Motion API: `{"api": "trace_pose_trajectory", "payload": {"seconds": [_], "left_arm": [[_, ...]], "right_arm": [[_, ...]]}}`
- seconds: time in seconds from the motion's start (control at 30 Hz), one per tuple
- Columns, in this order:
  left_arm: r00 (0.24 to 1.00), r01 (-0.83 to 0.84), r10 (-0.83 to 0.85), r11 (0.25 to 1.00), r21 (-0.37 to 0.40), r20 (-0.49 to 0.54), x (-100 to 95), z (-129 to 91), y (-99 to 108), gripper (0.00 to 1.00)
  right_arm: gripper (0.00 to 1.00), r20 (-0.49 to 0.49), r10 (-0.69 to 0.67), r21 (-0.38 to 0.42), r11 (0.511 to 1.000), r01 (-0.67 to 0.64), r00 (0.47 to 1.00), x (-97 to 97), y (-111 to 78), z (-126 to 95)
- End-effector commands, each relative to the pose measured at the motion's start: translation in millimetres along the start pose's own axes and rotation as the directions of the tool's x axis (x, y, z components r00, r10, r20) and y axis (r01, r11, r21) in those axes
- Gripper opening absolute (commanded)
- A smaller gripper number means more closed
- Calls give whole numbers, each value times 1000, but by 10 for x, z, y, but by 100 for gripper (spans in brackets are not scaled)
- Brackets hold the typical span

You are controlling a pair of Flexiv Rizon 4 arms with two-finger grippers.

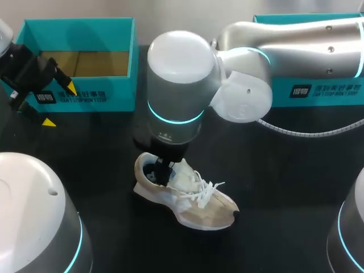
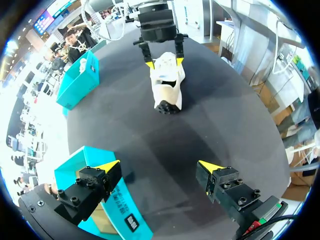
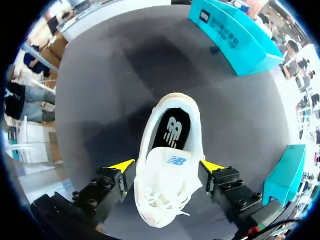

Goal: Take the shoe out of the shoebox, open the shoe tongue, remove and reinsert the insole, then place the shoe into the shoebox

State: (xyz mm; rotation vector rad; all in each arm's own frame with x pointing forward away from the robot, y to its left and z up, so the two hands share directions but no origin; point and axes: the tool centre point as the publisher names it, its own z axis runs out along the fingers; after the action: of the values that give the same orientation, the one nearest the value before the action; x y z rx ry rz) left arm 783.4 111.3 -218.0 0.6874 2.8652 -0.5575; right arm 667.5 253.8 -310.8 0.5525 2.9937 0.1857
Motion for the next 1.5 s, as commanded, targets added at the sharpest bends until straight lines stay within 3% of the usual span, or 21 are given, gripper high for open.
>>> {"api": "trace_pose_trajectory", "payload": {"seconds": [0.03,0.13,0.2,0.57,0.7,0.93,1.07,1.33,1.5], "left_arm": [[1000,0,0,1000,-4,-1,5,-4,-5,100],[1000,0,0,1000,-4,-1,5,-4,-5,100],[1000,0,0,1000,-4,-1,5,-4,-5,100],[1000,0,0,1000,-4,-1,5,-4,-5,100],[1000,0,0,1000,-4,-1,5,-4,-5,100],[1000,0,0,1000,-4,-1,5,-4,-5,100],[1000,0,0,1000,-4,-1,5,-4,-5,100],[1000,0,0,1000,-4,-1,5,-4,-5,100],[1000,0,0,1000,-4,-1,5,-4,-5,100]], "right_arm": [[100,-2,-93,-24,995,93,996,-56,29,-167],[100,-13,-177,-65,982,176,984,-107,82,-305],[100,-108,-277,-88,959,269,955,-106,137,-392],[100,-108,-277,-88,959,269,955,-106,137,-392],[100,-34,-436,-86,898,432,899,-46,322,-314],[100,60,-582,-123,802,584,811,-49,387,-315],[100,93,-688,-109,711,694,720,-74,459,-290],[100,80,-826,-68,553,830,557,-152,670,-162],[100,72,-864,-51,496,867,498,-165,815,-94]]}}
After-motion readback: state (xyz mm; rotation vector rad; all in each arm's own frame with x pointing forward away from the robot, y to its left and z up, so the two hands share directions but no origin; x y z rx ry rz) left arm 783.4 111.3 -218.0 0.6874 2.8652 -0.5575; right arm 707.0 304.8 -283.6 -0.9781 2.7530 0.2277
